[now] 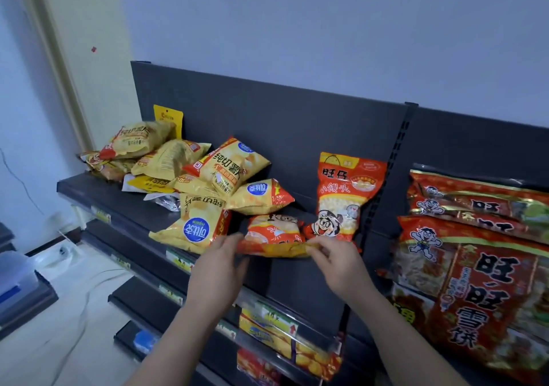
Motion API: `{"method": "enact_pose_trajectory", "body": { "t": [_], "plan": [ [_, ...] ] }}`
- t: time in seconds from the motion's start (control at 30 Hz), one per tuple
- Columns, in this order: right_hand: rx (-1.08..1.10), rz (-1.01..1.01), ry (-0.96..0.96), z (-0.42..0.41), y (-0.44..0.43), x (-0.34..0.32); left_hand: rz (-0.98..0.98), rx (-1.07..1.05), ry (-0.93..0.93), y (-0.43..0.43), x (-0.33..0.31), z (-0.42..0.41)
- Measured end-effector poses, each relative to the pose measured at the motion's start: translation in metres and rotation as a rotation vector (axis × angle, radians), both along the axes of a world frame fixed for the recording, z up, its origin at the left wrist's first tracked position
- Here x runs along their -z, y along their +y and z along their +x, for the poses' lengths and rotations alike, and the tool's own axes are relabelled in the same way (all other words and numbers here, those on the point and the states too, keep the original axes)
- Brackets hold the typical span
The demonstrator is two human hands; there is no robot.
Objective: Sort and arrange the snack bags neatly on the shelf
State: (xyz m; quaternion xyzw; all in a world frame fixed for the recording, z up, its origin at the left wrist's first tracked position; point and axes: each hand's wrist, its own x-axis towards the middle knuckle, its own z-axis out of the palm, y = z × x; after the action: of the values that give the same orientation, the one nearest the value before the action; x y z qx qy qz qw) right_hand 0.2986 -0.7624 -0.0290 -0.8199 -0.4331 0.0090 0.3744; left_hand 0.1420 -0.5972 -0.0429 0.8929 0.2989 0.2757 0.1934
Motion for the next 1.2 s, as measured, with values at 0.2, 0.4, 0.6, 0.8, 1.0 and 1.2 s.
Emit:
{"method": "enact_pose_trajectory", "body": {
  "t": [0.2,0.4,0.6,0.8,1.0,1.2],
  "plan": [
    [0.120,0.178,0.027,0.016,0.005,-0.059,-0.306,0.048,-0.357,-0.012,-0.031,0.044],
    [0.168,0.259,0.113,0.025,0.003,-0.074,-0.456,0.103,-0.453,-0.034,-0.024,0.068],
    [0.116,0.336,0.257,0.030,0.004,-0.064,-0.399,0.316,-0.300,-0.052,-0.002,0.090],
    [0.033,0.341,0.376,0.032,-0.007,-0.054,-0.439,0.351,-0.340,-0.059,0.007,0.104],
    [-0.118,0.489,0.501,0.032,-0.014,-0.067,-0.375,0.321,-0.437,-0.057,-0.012,0.111],
    [-0.040,0.159,0.504,0.056,-0.015,-0.026,-0.752,0.438,-0.378,-0.029,-0.017,0.103]
  ]
}}
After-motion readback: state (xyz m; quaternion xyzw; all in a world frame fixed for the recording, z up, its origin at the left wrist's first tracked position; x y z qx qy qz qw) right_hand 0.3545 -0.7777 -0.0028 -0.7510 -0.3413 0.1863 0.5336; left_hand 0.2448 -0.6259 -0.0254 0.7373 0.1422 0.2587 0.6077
